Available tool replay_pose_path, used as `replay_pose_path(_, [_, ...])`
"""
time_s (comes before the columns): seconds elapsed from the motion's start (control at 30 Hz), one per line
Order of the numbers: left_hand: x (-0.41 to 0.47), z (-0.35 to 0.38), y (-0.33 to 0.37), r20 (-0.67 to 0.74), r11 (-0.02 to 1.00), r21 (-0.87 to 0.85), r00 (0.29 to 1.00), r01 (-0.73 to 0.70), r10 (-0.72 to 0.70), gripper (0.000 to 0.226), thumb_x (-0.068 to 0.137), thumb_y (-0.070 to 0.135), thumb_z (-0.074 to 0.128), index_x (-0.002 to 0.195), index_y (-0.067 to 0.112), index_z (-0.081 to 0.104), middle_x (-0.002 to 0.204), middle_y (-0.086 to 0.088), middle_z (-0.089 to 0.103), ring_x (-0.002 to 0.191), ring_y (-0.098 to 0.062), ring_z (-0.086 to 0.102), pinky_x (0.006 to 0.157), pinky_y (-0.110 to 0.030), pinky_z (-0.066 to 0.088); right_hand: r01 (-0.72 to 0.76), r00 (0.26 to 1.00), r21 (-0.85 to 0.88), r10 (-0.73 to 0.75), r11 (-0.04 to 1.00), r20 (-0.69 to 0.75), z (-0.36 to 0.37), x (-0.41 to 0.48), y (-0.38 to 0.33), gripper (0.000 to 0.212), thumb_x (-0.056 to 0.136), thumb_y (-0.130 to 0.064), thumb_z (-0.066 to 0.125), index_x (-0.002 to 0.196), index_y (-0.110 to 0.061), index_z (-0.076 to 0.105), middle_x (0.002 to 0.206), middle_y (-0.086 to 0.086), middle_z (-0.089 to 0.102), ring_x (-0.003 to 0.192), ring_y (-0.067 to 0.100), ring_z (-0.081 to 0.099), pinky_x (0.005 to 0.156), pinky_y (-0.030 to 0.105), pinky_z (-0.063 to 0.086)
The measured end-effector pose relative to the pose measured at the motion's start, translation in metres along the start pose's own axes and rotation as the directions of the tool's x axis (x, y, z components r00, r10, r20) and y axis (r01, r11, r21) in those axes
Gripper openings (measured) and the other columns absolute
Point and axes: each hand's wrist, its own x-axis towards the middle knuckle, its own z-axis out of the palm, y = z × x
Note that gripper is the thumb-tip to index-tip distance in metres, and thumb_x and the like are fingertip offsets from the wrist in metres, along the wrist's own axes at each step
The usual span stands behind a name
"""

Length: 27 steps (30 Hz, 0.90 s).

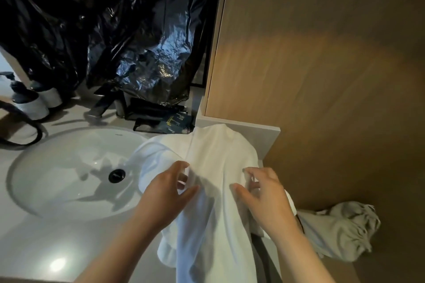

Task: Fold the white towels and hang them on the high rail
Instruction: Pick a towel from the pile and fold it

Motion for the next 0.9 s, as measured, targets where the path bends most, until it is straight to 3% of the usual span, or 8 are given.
replay_pose_path(0.07, [-0.002, 0.003, -0.002, -0.005, 1.0, 0.013, 1.0, 0.022, -0.022, 0.053, 0.084, 0.04, 0.07, 0.13, 0.027, 0.047, 0.096, 0.015, 0.062, 0.083, 0.003, 0.062, 0.063, -0.007, 0.041, -0.047, 0.999, 0.0, 0.047, 0.999, 0.026, 0.007, -0.003, 0.003, 0.063, 0.083, -0.053, 0.07, 0.137, -0.032, 0.046, 0.112, -0.017, 0.042, 0.086, 0.003, 0.058, 0.07, 0.015, 0.044])
replay_pose_path(0.17, [-0.009, 0.01, -0.003, -0.004, 0.999, 0.038, 0.999, 0.033, -0.033, 0.042, 0.085, 0.032, 0.069, 0.123, 0.023, 0.054, 0.087, 0.013, 0.064, 0.078, 0.0, 0.061, 0.064, -0.012, 0.044, -0.074, 0.994, -0.029, 0.077, 0.997, 0.083, 0.015, -0.011, 0.006, 0.08, 0.081, -0.057, 0.069, 0.146, -0.034, 0.028, 0.12, -0.007, 0.049, 0.097, 0.011, 0.057, 0.078, 0.022, 0.044])
replay_pose_path(0.3, [-0.02, 0.014, -0.002, -0.042, 0.998, 0.051, 0.998, 0.039, -0.036, 0.007, 0.088, 0.026, 0.065, 0.087, 0.022, 0.06, 0.071, 0.008, 0.061, 0.067, -0.01, 0.057, 0.065, -0.028, 0.051, -0.061, 0.992, -0.06, 0.067, 0.996, 0.104, 0.018, -0.014, 0.009, 0.072, 0.089, -0.037, 0.067, 0.148, -0.032, 0.026, 0.118, -0.006, 0.059, 0.101, 0.011, 0.058, 0.084, 0.023, 0.047])
replay_pose_path(0.4, [-0.026, 0.014, -0.003, -0.074, 0.999, 0.016, 0.997, 0.032, -0.031, 0.008, 0.086, 0.027, 0.068, 0.09, 0.023, 0.062, 0.075, 0.009, 0.064, 0.069, -0.005, 0.06, 0.064, -0.023, 0.051, -0.053, 0.992, -0.047, 0.058, 0.997, 0.11, 0.013, -0.013, 0.011, 0.063, 0.09, -0.025, 0.065, 0.146, -0.029, 0.035, 0.123, -0.008, 0.06, 0.106, 0.012, 0.059, 0.09, 0.023, 0.046])
replay_pose_path(0.5, [-0.034, 0.014, -0.002, -0.113, 0.999, -0.038, 0.993, 0.037, -0.042, 0.016, 0.085, 0.032, 0.07, 0.096, 0.025, 0.06, 0.081, 0.011, 0.062, 0.071, -0.002, 0.06, 0.06, -0.011, 0.045, -0.027, 0.994, -0.021, 0.029, 0.999, 0.103, 0.009, -0.015, 0.015, 0.047, 0.092, -0.023, 0.063, 0.136, -0.028, 0.048, 0.114, -0.014, 0.06, 0.097, 0.008, 0.058, 0.084, 0.019, 0.043])
replay_pose_path(0.63, [-0.044, 0.02, 0.003, -0.154, 0.999, -0.038, 0.988, -0.019, 0.013, 0.019, 0.08, 0.036, 0.074, 0.088, 0.026, 0.061, 0.074, 0.006, 0.06, 0.066, -0.006, 0.057, 0.059, -0.016, 0.047, -0.019, 1.0, -0.002, 0.018, 1.0, -0.007, 0.004, -0.02, 0.016, 0.008, 0.09, -0.023, 0.066, 0.093, -0.028, 0.061, 0.08, -0.01, 0.063, 0.073, 0.01, 0.059, 0.061, 0.009, 0.041])
replay_pose_path(0.77, [-0.055, 0.036, 0.006, 0.023, 0.998, -0.056, 1.0, -0.016, 0.018, 0.022, 0.08, 0.047, 0.069, 0.088, 0.028, 0.061, 0.075, 0.01, 0.063, 0.068, -0.004, 0.06, 0.066, -0.02, 0.053, 0.018, 0.994, 0.141, -0.003, 0.99, -0.108, 0.0, -0.025, 0.017, 0.009, 0.089, -0.018, 0.068, 0.082, -0.023, 0.063, 0.073, -0.005, 0.062, 0.07, 0.008, 0.056, 0.058, 0.008, 0.042])
replay_pose_path(0.9, [-0.062, 0.05, 0.007, 0.122, 0.999, -0.048, 0.993, 0.012, -0.006, 0.023, 0.084, 0.043, 0.069, 0.087, 0.021, 0.062, 0.077, 0.0, 0.066, 0.072, -0.013, 0.063, 0.069, -0.027, 0.055, -0.001, 0.998, 0.171, 0.013, 0.985, -0.068, -0.007, -0.026, 0.018, 0.013, 0.09, -0.022, 0.069, 0.083, -0.031, 0.062, 0.08, -0.007, 0.065, 0.075, 0.013, 0.061, 0.068, 0.021, 0.053])
